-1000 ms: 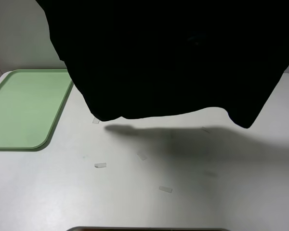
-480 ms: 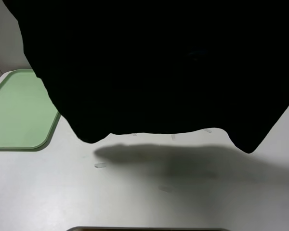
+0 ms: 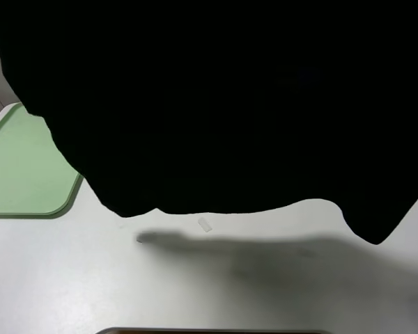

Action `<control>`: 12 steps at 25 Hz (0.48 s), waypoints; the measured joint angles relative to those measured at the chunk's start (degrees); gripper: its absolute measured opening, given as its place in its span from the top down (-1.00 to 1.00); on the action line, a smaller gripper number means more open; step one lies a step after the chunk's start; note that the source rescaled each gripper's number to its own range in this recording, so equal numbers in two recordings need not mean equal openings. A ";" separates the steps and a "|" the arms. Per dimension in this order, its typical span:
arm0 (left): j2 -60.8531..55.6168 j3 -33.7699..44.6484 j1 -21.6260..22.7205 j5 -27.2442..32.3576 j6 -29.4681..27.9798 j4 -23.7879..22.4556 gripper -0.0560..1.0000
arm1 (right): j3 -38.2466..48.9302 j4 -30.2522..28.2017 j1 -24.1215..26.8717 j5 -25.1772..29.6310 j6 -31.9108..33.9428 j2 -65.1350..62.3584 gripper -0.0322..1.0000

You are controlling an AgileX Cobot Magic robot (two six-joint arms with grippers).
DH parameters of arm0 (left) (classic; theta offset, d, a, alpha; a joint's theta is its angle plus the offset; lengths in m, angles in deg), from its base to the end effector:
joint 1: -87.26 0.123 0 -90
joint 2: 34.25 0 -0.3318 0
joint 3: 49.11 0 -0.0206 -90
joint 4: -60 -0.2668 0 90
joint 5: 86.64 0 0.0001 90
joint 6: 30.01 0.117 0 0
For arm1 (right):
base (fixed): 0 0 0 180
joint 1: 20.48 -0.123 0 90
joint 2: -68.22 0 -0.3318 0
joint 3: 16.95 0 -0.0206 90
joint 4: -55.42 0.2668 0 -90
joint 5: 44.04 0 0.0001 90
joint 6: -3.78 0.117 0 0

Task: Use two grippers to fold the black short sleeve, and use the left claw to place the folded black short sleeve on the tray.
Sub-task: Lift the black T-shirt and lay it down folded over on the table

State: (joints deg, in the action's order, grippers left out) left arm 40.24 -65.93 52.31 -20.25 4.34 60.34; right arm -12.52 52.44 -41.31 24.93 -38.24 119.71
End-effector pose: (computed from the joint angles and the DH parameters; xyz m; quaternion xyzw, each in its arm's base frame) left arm 0.1821 -0.1280 0.5372 0.5023 0.7264 -0.0054 0.4690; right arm 0.0942 0.0298 0.4823 -0.4596 0.7578 -0.1104 0.4498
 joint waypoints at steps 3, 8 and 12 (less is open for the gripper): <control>-1.45 4.32 -0.67 0.04 -2.11 0.67 0.89 | 0.00 0.43 0.00 0.36 0.00 -1.72 0.93; -5.65 11.49 -0.76 0.06 -4.05 4.25 0.89 | 0.05 1.93 0.00 0.97 1.68 -3.50 0.93; -9.36 12.46 -0.76 0.06 -5.98 5.64 0.89 | 0.12 3.39 0.00 1.04 2.37 -4.13 0.93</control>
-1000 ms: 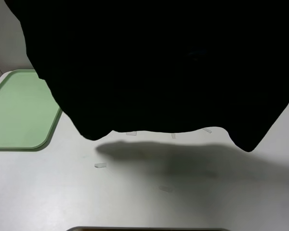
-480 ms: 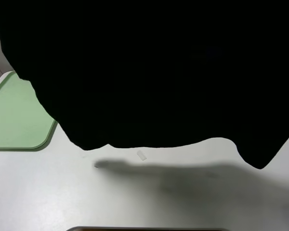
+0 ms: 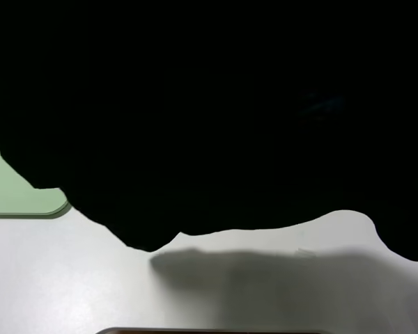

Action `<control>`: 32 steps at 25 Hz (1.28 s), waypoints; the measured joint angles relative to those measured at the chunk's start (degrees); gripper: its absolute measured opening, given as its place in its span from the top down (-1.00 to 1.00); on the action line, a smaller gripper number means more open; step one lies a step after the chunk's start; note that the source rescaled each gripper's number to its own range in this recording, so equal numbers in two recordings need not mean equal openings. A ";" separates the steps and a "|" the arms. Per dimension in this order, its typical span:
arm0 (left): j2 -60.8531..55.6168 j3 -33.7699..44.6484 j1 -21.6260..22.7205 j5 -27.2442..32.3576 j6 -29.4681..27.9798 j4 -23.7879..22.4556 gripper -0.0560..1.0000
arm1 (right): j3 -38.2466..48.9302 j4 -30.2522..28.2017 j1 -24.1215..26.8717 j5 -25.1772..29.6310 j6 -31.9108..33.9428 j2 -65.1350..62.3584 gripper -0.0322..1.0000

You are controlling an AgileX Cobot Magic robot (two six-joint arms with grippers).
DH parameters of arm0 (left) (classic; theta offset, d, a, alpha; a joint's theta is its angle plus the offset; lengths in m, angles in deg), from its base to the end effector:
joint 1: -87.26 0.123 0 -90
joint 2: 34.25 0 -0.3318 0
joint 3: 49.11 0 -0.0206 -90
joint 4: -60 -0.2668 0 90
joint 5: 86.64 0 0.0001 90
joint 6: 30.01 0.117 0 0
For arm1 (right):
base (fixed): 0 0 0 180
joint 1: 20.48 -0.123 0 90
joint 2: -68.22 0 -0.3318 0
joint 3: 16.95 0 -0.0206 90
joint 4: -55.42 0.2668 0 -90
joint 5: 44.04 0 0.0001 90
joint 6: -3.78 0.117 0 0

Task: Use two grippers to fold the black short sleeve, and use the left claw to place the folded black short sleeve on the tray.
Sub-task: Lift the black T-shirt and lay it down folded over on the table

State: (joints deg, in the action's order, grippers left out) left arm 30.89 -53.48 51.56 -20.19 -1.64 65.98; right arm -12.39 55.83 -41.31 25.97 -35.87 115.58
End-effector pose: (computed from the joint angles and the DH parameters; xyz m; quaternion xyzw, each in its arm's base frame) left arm 0.1365 -0.1118 0.5020 0.4767 0.7570 -0.0804 0.4396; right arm 0.0668 0.0263 0.4859 -0.4408 0.7551 -0.0759 0.4794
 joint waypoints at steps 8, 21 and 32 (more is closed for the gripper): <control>-2.32 0.60 0.00 0.00 -4.39 0.73 0.89 | 0.46 0.19 0.00 -0.15 2.84 -0.26 0.93; -0.34 13.66 -0.51 -4.48 -4.58 -10.67 0.89 | 27.02 -10.85 -0.69 -18.71 5.51 2.39 0.93; 18.79 13.71 -0.31 -19.42 -6.97 -34.98 0.89 | 28.69 -36.63 1.42 -43.86 18.86 22.07 0.93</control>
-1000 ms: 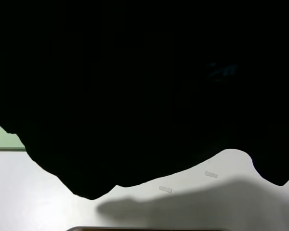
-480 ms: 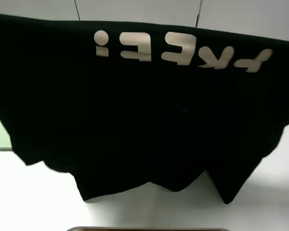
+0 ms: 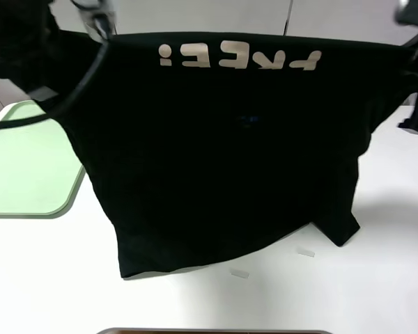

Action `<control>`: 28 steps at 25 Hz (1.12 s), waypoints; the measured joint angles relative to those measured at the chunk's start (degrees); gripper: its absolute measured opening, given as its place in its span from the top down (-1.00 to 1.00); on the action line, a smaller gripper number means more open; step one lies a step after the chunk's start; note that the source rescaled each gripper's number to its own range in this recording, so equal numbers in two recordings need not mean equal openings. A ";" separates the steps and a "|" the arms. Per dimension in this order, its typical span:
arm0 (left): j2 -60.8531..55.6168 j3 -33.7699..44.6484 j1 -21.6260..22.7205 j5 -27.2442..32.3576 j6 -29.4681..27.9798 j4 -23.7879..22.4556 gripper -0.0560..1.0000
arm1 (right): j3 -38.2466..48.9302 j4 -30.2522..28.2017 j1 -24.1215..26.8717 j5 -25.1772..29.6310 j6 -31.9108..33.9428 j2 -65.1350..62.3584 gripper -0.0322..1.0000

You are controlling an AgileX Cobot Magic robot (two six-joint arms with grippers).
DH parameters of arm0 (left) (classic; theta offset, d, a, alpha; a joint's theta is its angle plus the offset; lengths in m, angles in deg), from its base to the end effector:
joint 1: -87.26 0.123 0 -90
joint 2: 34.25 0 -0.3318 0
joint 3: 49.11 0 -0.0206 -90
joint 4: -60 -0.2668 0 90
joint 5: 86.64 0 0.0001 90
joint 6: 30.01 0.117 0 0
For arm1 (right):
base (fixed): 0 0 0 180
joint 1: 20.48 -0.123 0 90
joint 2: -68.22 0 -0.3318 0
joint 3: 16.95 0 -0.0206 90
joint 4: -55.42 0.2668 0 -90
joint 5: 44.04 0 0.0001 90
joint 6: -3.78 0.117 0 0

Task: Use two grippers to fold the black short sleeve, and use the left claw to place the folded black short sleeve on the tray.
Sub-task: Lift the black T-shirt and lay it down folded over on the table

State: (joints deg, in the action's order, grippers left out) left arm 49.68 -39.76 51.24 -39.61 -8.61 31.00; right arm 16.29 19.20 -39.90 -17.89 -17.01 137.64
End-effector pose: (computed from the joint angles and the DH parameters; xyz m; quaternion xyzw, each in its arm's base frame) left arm 0.2733 -0.1474 0.3789 0.5237 0.7515 0.1866 0.3553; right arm 0.2379 0.0515 0.3316 -0.4754 0.7388 -0.2490 0.4077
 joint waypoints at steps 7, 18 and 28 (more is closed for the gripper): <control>7.76 0.00 4.92 -13.02 -2.54 -2.57 0.89 | 0.11 -5.24 9.98 -17.05 1.08 9.28 0.93; 18.01 0.00 9.54 -30.41 -3.47 -5.04 0.89 | 0.11 -7.90 21.14 -39.45 1.08 19.85 0.93; 27.25 0.00 10.02 -37.53 -3.83 -6.51 0.89 | -5.66 -6.30 22.07 -42.05 1.13 29.65 0.93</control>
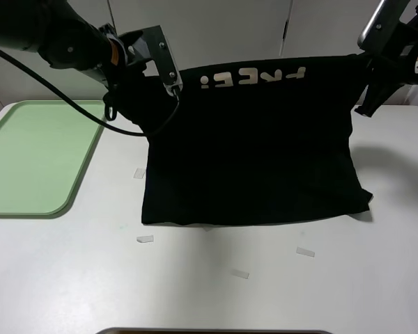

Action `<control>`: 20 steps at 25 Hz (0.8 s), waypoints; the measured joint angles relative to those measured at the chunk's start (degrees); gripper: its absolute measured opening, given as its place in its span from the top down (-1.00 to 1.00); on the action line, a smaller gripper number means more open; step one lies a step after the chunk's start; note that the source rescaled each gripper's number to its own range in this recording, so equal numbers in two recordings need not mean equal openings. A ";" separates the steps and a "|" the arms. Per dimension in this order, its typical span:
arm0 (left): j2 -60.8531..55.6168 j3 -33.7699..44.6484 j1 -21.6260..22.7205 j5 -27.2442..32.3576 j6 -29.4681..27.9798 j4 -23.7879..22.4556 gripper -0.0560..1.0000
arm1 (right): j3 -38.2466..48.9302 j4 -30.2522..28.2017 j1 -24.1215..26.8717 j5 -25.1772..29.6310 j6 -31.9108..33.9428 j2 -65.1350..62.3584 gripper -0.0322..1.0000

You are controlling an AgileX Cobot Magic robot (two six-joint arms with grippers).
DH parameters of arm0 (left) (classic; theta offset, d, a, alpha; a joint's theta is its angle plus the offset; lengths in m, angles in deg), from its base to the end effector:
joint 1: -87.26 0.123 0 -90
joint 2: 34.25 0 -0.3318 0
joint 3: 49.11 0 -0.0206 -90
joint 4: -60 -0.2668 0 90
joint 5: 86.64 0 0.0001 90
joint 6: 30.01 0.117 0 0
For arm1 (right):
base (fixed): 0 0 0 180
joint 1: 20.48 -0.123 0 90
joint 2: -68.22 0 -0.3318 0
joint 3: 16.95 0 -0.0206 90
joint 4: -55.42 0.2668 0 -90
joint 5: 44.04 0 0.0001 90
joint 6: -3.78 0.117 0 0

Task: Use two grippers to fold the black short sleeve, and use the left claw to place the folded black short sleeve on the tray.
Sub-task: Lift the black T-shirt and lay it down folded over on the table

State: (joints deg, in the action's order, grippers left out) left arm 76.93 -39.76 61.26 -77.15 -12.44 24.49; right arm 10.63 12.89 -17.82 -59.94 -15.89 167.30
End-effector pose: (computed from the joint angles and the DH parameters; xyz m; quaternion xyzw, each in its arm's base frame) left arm 0.4108 -0.1878 0.2424 0.5538 0.7083 0.1426 0.4139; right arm 0.3836 0.0038 0.2596 -0.4531 0.7077 -0.2167 0.4969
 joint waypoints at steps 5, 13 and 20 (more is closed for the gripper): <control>1.84 0.00 0.05 -2.11 -3.34 -0.34 0.89 | -1.64 1.79 0.00 2.33 0.00 2.58 0.93; 1.84 0.00 -0.30 -3.38 -9.27 -0.34 0.89 | -1.64 6.72 -0.18 11.97 0.00 2.94 0.93; 1.84 0.00 -3.17 1.79 -11.82 3.73 0.89 | -1.64 11.69 -0.49 21.14 0.00 2.94 0.93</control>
State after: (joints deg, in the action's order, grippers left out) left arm 78.77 -39.76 58.09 -75.36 -24.26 28.22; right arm 8.99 24.58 -18.32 -38.80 -15.89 170.24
